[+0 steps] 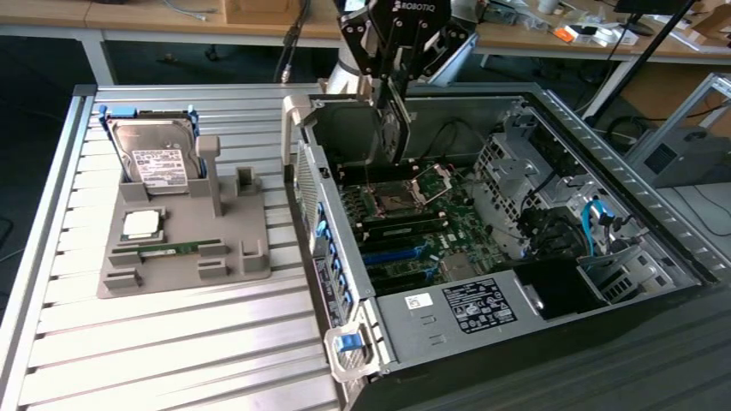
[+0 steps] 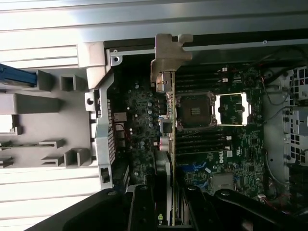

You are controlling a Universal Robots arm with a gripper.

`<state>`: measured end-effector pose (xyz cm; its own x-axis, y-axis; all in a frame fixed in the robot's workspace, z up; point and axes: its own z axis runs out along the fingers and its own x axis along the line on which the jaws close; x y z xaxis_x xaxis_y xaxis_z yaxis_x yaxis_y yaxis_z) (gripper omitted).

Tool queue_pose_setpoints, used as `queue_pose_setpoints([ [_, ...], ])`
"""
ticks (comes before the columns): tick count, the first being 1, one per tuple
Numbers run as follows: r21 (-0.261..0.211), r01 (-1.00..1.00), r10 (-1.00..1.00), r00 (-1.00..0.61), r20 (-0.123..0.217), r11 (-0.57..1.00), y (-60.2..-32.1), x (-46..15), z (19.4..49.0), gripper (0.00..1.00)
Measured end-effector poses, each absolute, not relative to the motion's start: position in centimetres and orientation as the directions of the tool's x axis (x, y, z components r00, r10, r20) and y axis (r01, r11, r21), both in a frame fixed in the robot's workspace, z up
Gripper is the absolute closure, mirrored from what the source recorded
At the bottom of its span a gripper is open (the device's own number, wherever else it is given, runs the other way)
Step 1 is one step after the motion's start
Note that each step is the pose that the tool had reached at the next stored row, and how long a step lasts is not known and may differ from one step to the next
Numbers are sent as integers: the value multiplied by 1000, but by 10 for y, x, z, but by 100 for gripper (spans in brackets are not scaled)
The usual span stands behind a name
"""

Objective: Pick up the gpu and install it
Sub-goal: 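Pick up the gpu and move the gpu toward the slot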

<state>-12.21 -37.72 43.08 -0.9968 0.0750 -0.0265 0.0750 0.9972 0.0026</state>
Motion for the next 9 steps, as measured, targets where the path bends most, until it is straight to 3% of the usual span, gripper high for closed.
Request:
queue_pose_setpoints([
  [9, 1, 75, 75, -997, -27, 997, -378, -117, 430, 73],
])
